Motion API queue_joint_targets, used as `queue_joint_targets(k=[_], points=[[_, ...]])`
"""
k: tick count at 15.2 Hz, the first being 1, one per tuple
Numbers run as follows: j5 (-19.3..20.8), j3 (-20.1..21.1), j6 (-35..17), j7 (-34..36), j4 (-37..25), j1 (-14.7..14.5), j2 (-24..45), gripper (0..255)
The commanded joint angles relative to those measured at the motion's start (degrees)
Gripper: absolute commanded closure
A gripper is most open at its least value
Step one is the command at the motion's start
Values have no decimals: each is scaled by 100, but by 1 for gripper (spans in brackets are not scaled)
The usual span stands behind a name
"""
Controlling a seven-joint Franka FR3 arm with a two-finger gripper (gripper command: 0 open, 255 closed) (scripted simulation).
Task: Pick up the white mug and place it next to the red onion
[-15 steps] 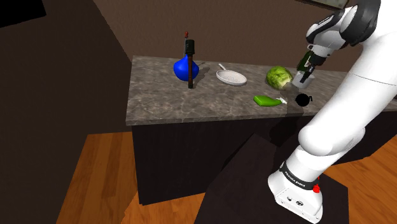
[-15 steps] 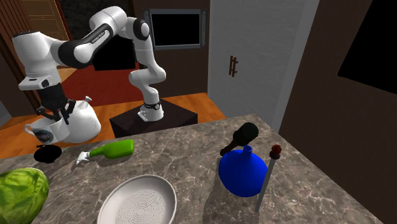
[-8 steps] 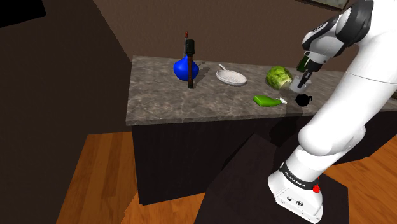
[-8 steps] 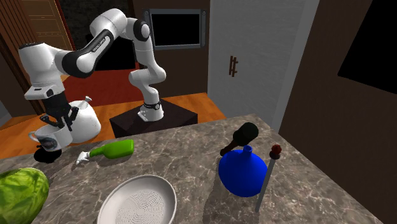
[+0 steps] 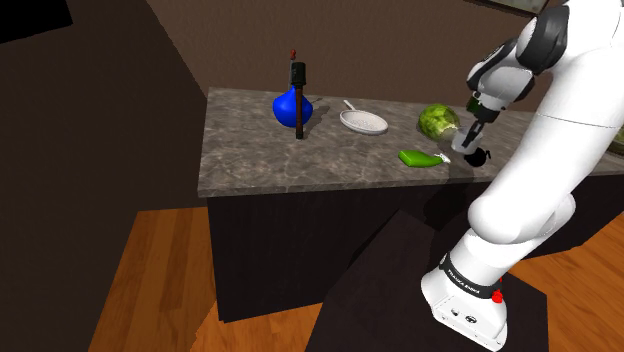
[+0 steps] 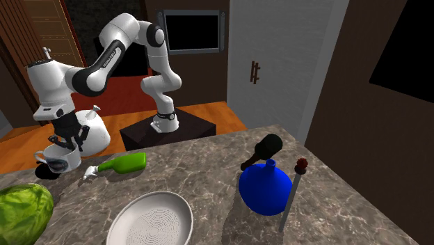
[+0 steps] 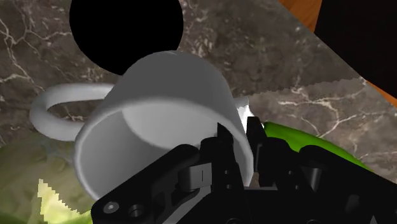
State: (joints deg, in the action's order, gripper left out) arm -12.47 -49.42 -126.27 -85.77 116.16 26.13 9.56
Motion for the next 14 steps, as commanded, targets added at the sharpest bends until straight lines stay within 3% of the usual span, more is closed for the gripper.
queue_joint_targets(k=[1, 8, 14], points=[[-93, 28, -126, -52, 100, 24, 93, 255], [-511, 185, -550, -349, 303, 171, 458, 255], [-509, 190, -550, -347, 303, 176, 457, 255]])
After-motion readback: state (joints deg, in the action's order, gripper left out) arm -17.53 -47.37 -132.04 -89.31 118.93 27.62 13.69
